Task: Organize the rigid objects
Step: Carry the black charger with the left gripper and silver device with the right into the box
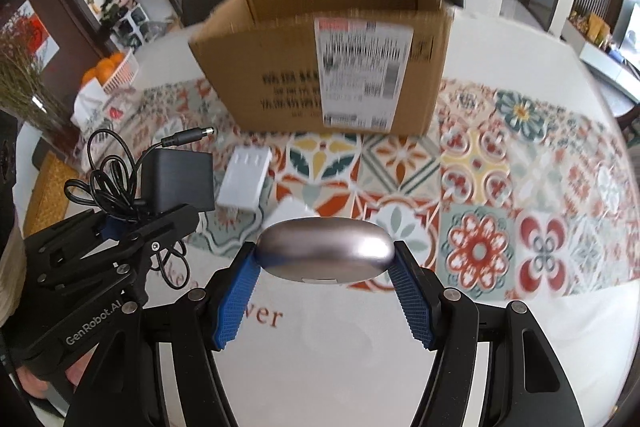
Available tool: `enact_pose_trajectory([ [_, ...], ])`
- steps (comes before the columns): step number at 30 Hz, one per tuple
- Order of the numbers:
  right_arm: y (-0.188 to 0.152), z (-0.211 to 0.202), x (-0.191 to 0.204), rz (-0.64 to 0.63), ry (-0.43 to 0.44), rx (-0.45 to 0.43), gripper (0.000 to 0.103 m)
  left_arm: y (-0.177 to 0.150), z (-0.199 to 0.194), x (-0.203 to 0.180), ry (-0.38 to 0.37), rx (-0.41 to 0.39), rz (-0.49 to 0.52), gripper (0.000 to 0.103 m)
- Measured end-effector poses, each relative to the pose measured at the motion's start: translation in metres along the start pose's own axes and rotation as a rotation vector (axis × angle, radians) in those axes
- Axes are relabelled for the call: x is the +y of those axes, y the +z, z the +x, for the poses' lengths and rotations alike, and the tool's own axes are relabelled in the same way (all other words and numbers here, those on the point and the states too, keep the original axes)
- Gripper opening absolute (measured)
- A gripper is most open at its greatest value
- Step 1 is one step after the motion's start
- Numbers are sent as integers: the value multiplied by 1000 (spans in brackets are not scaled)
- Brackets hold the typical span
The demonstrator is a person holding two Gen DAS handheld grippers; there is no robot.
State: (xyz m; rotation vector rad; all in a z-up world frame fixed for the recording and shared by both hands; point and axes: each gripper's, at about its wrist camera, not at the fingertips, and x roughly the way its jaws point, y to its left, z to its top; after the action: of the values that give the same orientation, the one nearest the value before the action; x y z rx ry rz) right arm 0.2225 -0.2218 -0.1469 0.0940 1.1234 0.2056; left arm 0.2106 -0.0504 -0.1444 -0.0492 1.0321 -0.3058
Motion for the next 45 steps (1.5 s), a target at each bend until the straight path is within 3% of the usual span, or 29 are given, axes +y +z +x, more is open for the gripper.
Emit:
enact_pose_trajectory([
  [9,29,-32,4,-4,-18,-129,66,29,-26,-5,-6,-89,24,31],
  [24,79,-60,5,-24,-20,-265,66,84,-46,-11,2,-179,79,31],
  [32,107,-62,1,-19,-17,-288,66,114,-46,-12,13,-202,98,31],
  [45,163,-49,-7,-25,-43,-265,66,168,-20,-9,29,-146,108,31],
])
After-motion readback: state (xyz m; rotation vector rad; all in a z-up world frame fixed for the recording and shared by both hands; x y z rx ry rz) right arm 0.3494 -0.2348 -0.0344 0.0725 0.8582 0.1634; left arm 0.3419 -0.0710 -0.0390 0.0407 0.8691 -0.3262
